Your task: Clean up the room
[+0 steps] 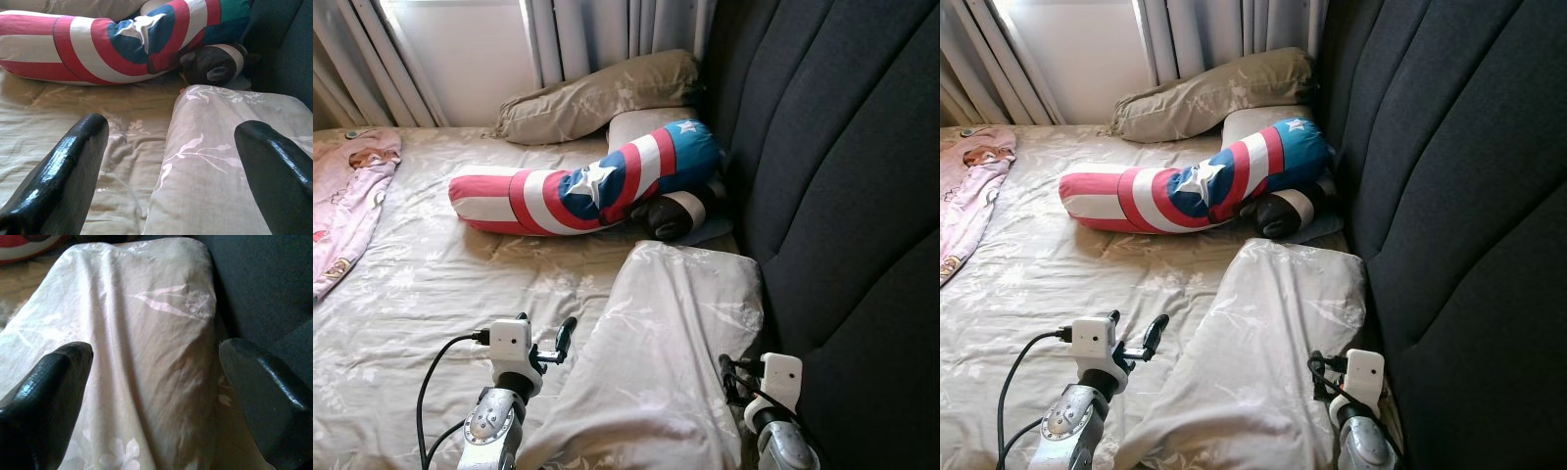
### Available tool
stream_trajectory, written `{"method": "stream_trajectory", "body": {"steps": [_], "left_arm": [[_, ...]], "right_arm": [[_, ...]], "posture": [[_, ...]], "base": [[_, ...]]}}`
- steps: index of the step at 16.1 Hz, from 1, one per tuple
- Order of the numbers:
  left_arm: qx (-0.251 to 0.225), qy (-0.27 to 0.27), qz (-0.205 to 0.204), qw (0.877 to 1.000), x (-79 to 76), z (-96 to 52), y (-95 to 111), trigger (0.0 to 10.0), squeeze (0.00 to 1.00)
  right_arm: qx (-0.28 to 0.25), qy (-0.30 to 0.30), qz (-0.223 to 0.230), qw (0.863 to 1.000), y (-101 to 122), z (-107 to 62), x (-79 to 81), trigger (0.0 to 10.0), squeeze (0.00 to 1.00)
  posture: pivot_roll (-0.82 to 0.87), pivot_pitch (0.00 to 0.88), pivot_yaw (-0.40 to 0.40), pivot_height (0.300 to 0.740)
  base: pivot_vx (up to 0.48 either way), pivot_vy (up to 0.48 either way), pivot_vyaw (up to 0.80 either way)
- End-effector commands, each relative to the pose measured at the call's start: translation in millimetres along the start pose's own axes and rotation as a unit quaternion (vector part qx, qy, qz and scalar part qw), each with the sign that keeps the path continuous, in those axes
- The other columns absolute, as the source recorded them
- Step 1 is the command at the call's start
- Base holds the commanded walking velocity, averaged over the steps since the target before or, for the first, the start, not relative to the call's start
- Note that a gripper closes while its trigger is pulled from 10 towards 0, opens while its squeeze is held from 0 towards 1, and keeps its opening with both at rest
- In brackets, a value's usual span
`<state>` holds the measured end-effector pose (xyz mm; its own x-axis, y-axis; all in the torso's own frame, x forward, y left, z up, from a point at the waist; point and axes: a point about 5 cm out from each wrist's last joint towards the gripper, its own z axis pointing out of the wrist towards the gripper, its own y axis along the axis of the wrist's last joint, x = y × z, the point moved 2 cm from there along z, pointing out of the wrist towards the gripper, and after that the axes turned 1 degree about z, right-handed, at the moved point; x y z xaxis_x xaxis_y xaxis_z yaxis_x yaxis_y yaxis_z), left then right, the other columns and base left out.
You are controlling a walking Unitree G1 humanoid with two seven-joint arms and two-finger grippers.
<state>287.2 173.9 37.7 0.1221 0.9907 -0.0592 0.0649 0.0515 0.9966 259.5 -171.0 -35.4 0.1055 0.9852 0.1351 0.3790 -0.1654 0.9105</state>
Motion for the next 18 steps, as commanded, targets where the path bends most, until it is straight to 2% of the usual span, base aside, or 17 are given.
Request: {"method": "stream_trajectory", "body": {"steps": [1, 4, 12, 14, 18], "left_arm": [[0.001, -0.003, 0.000, 1.000, -1.1, -0.1, 0.8, 10.0, 0.00], [0.000, -0.003, 0.001, 1.000, -1.2, 0.2, 1.3, 10.0, 0.00], [0.001, -0.004, 0.003, 1.000, -0.7, -0.1, 1.3, 10.0, 0.00], [0.002, -0.004, 0.004, 1.000, -0.6, 0.0, 1.0, 10.0, 0.00], [0.003, -0.005, 0.006, 1.000, -0.9, 0.2, 0.3, 10.0, 0.00]], "right_arm": [[0.009, 0.004, 0.001, 1.000, -1.7, 1.0, 2.0, 10.0, 0.00], [-0.008, -0.002, 0.003, 1.000, 1.6, 0.3, 0.9, 10.0, 0.00], [0.011, 0.001, -0.008, 1.000, 2.4, 5.5, 0.0, 10.0, 0.00], [0.004, 0.002, -0.009, 1.000, 3.3, 5.2, 1.3, 10.0, 0.00], [0.011, -0.003, -0.007, 1.000, -0.1, 4.2, 0.7, 10.0, 0.00]], "posture": [[-0.04, 0.000, -0.001, 0.700], [-0.03, 0.000, 0.000, 0.690], [-0.03, 0.000, -0.002, 0.690], [-0.03, 0.000, -0.001, 0.666], [-0.03, 0.000, -0.002, 0.661]], "base": [[0.000, 0.000, 0.00], [0.000, 0.000, 0.00], [0.000, 0.000, 0.00], [0.000, 0.000, 0.00], [0.000, 0.000, 0.00]]}}
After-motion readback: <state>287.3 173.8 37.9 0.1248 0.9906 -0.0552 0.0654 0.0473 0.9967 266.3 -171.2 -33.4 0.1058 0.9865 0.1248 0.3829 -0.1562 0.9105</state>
